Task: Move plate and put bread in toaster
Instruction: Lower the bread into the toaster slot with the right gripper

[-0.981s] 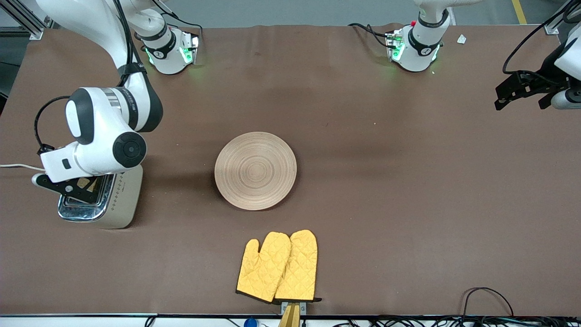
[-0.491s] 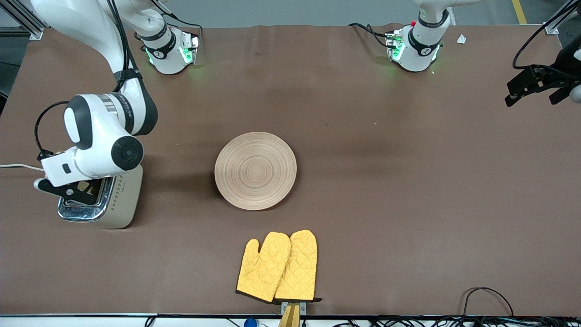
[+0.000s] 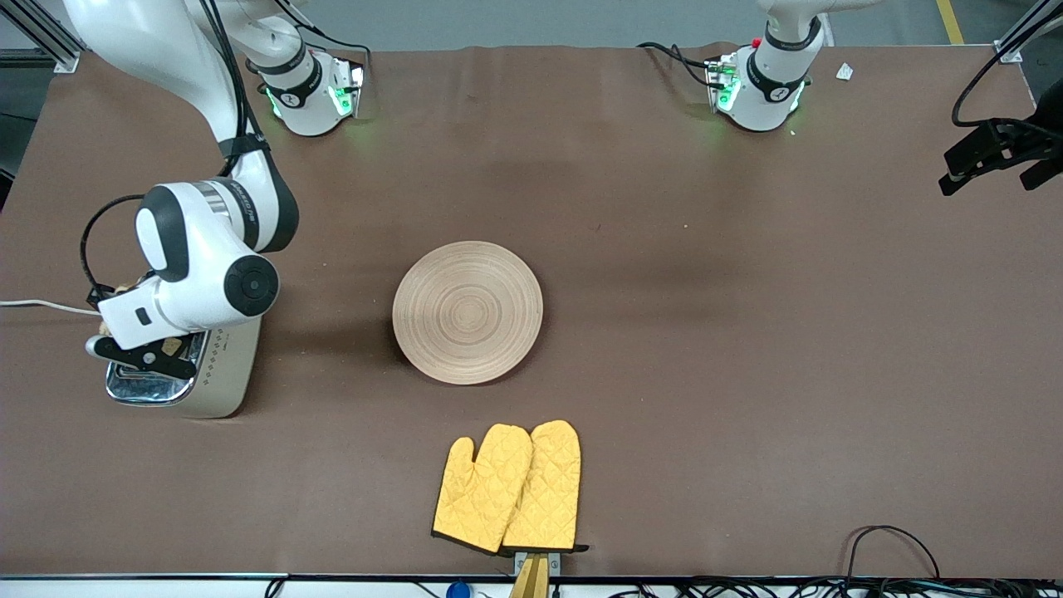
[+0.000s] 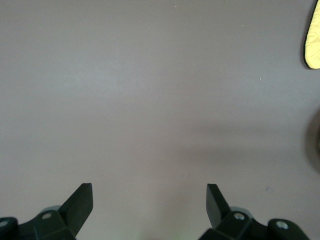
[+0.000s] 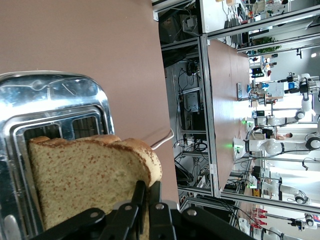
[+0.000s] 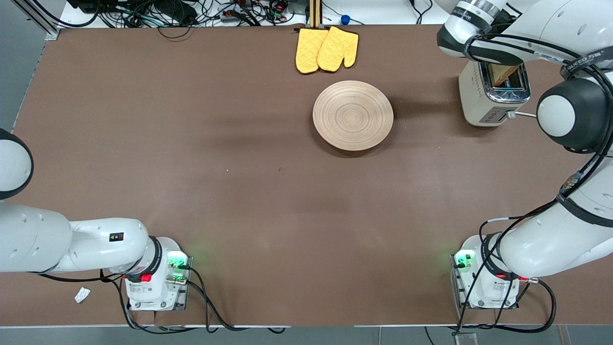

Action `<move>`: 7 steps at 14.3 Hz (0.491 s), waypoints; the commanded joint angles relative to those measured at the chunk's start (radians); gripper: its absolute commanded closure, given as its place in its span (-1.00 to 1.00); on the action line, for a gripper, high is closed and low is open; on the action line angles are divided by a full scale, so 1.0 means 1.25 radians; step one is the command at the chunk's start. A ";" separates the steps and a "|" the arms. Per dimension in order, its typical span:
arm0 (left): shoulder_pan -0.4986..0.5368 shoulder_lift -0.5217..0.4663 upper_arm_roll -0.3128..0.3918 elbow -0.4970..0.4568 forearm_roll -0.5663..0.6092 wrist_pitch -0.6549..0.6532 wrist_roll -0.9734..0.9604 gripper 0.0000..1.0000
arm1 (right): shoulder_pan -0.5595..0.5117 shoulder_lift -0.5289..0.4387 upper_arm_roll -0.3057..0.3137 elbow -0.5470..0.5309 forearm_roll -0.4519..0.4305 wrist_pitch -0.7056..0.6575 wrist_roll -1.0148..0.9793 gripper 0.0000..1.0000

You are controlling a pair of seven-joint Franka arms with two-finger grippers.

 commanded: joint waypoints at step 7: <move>-0.005 0.032 -0.006 0.024 -0.002 0.010 0.009 -1.00 | 0.010 0.064 0.006 -0.013 -0.027 0.030 0.074 0.92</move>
